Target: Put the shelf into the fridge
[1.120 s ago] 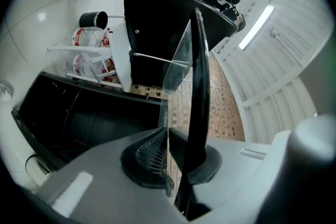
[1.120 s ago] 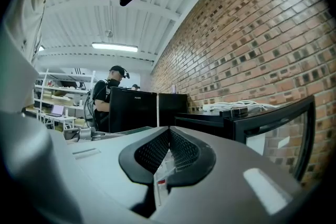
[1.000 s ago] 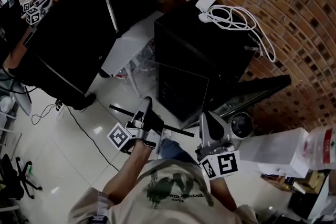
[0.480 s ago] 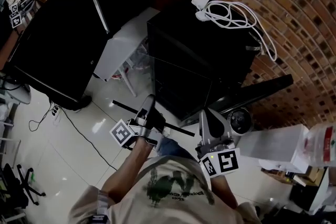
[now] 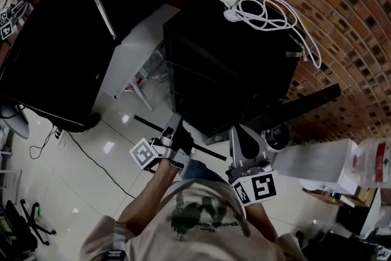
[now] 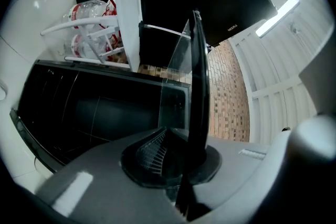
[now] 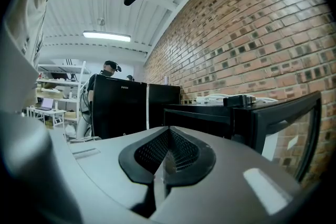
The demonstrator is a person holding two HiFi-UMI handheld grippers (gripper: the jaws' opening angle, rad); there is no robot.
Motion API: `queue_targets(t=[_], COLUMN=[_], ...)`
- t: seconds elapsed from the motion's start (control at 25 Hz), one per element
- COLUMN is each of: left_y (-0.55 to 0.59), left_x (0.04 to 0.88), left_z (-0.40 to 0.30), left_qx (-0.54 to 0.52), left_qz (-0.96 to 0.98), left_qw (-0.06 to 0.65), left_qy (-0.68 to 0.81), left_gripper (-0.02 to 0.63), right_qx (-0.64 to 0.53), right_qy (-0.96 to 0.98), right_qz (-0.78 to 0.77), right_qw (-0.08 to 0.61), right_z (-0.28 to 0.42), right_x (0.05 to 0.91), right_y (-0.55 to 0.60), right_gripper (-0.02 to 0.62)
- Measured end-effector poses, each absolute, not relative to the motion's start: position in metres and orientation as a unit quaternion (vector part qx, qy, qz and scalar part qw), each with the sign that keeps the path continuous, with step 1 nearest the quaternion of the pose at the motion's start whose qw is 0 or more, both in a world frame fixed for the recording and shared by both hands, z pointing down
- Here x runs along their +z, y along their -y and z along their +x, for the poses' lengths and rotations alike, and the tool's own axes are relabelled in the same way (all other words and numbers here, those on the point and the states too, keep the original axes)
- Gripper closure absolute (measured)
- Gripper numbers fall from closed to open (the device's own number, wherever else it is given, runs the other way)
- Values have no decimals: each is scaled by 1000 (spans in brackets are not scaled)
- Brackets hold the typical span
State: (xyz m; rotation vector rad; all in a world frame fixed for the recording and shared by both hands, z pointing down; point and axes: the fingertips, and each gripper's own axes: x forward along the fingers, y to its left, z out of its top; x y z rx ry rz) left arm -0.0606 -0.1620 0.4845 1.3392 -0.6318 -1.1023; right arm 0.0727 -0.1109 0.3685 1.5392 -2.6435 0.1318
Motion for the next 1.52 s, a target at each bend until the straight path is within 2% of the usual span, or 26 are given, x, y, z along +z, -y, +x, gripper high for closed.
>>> queue_targets(t=[0.6, 1.52], left_y=[200, 245], left_x=[504, 532], left_z=[-40, -16], left_qx=[-445, -423], left_qz=[599, 589], left_qw=[622, 651], left_qy=[235, 223], left_gripper=[584, 584], right_qx=[47, 59], right_qy=[864, 870], right_qz=[497, 486], right_qw=[66, 67], right_z=[47, 33], right_x=[384, 403], right_y=[129, 166], right_gripper=[595, 595])
